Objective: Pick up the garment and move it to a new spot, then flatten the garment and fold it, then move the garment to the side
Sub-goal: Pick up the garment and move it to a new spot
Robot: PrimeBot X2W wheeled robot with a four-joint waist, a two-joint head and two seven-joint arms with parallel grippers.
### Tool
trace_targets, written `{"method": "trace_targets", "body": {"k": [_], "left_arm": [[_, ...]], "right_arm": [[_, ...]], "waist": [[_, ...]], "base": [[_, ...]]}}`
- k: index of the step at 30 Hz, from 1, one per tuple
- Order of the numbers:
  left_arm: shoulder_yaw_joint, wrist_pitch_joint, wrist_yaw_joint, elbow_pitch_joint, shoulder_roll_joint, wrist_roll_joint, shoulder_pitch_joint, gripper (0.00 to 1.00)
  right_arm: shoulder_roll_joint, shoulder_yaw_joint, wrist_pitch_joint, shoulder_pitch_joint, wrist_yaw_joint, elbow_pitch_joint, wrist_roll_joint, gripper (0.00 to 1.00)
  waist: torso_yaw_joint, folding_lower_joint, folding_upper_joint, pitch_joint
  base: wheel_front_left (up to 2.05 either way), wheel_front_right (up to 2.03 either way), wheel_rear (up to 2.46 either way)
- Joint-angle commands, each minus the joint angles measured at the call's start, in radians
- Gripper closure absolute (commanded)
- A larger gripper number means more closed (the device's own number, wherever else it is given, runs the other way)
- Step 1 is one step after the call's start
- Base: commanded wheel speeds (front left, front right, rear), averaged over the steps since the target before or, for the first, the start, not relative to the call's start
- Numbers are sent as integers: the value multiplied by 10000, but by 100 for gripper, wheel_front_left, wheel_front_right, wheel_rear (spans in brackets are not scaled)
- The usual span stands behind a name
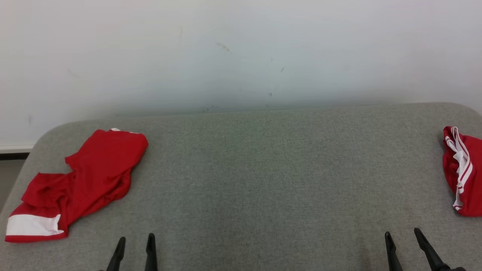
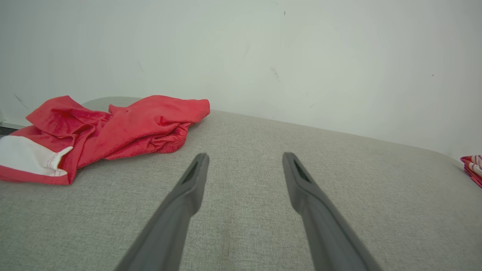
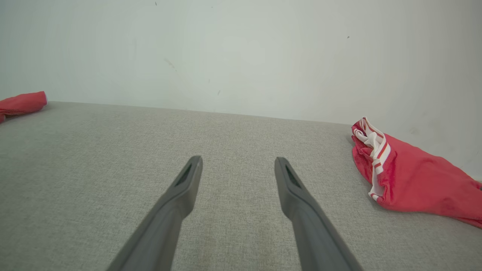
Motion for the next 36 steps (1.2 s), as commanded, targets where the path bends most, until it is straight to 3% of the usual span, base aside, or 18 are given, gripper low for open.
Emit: {"method": "trace_targets", "body": {"k": [1,11,27,36], "left_arm": [[28,3,-35,-6,34,130,25,0],[-175,3,71,1,34,-12,-39,0],[-214,3,98,29,34,-87,398,0],[-33,3,86,-129,33,-110,502,0]], "right_arm": [[11,0,-23,99,-24,44,4,0],[29,-1,-23,159,-24,22,-13,0],[31,195,-22,315,-23,167,84,0],[25,533,-22,97,-24,257,157,0]], "waist": [[3,1,0,2],[491,1,0,34],[3267,1,0,-347],[3839,1,0,-319]], "base": [[0,0,0],[0,0,0],[0,0,0],[0,0,0]]}}
